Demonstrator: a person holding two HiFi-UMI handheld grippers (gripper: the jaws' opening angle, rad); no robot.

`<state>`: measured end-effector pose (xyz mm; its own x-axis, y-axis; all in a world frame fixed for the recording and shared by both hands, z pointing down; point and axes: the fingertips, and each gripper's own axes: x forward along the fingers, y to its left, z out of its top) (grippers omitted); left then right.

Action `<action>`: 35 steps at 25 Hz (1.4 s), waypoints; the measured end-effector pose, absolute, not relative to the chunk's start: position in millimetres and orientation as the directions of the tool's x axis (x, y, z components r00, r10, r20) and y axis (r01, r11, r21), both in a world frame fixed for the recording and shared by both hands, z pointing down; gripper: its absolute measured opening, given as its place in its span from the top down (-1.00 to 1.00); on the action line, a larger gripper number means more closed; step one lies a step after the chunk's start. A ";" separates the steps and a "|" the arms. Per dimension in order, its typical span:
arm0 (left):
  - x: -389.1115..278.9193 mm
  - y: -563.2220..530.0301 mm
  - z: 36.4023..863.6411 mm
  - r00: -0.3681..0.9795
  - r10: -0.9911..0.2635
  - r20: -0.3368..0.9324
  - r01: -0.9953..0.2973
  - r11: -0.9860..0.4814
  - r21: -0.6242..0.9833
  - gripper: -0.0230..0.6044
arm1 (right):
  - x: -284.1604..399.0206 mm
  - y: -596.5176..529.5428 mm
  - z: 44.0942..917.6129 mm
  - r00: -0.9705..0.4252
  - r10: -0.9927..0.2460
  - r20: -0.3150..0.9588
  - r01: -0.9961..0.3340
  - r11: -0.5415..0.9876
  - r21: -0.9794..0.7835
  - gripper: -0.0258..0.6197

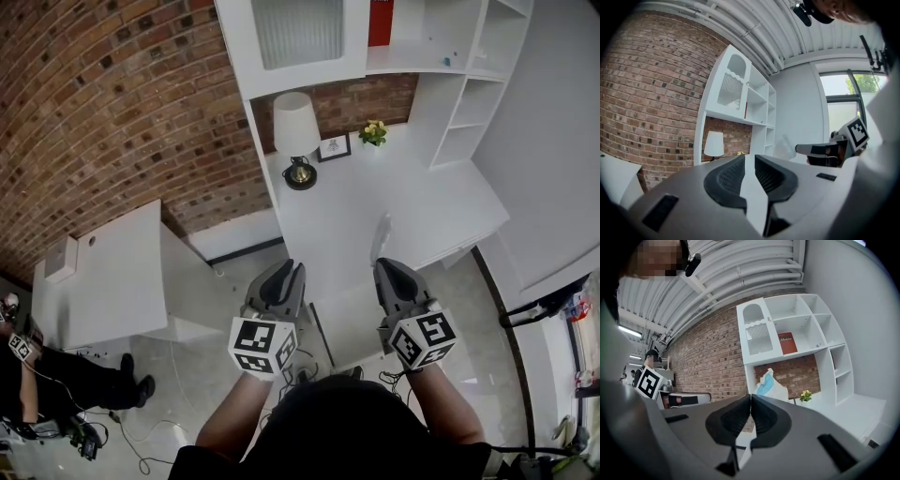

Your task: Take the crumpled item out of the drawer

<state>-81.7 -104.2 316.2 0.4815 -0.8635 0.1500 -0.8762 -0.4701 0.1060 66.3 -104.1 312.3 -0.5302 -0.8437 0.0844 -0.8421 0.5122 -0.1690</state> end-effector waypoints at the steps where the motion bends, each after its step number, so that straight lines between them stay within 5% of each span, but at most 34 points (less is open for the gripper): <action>1: -81.8 -104.9 316.3 0.482 -0.863 0.152 -0.876 -0.470 0.107 0.73 | 66.5 -104.8 312.4 -0.529 -0.844 0.086 -0.843 0.511 -0.170 0.91; 35: -77.4 -112.6 331.7 0.486 -0.853 0.190 -0.874 -0.469 0.125 0.73 | 70.5 -111.8 325.9 -0.516 -0.849 0.115 -0.850 0.491 -0.192 0.91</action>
